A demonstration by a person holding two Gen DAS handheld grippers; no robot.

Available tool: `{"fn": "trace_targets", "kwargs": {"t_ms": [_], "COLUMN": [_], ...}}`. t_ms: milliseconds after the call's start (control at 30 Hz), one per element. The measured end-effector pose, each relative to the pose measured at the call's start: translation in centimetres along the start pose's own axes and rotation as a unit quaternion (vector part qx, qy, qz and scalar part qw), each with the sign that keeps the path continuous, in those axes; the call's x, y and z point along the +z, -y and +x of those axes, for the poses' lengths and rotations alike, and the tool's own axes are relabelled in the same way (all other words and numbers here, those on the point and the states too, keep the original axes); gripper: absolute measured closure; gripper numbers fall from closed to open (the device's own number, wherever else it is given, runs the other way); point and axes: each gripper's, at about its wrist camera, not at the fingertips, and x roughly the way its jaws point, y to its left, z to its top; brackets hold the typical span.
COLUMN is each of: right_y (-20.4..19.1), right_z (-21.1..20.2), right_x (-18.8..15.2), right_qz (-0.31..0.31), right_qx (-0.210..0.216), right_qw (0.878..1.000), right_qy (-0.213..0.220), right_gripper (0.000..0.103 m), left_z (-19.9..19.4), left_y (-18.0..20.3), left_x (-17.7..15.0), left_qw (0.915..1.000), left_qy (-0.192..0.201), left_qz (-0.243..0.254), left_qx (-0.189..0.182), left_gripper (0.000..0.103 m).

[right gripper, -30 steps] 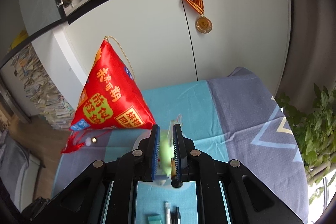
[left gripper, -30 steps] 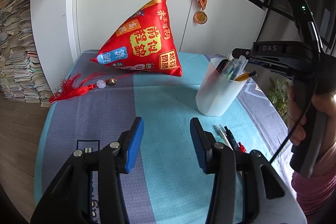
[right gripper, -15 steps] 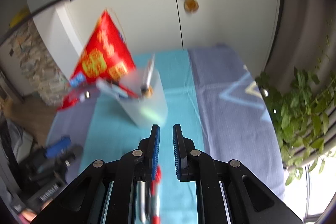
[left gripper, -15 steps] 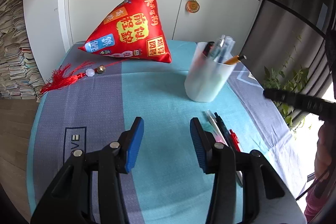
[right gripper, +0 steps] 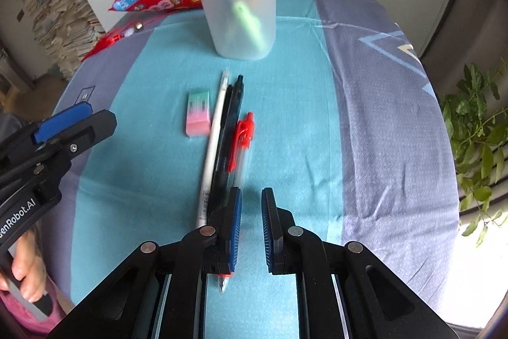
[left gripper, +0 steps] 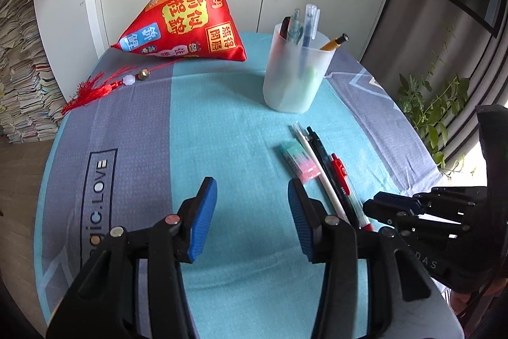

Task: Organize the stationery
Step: 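Reach down and grasp the red pen with the right tool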

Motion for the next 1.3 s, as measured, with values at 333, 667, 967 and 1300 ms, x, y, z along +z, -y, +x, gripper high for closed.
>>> {"fn": "trace_targets", "kwargs": {"t_ms": [333, 667, 967, 1300], "right_y": [0.4, 0.3, -0.4, 1.2], "right_z": [0.0, -0.3, 0.1, -0.5], "right_x": [-1.3, -0.8, -0.6, -1.2], "right_qz": [0.001, 0.007, -0.008, 0.020], "right_qx": [0.016, 0.045, 0.050, 0.034], "right_qw": [1.000, 0.999, 0.999, 0.999], "right_qy": [-0.017, -0.008, -0.006, -0.011], "right_gripper": [0.092, 0.091, 0.091, 0.091], "left_z": [-0.1, 1.3, 1.8, 2.2], "left_y": [1.5, 2.9, 3.5, 5.1], "left_x": [-0.2, -0.1, -0.4, -1.8], "left_qw": [0.9999, 0.9992, 0.9986, 0.9964], "left_qy": [-0.009, -0.031, -0.046, -0.067], "left_qz": [0.007, 0.020, 0.026, 0.046], "left_qx": [0.010, 0.012, 0.002, -0.023], "left_gripper": [0.057, 0.057, 0.057, 0.057]}}
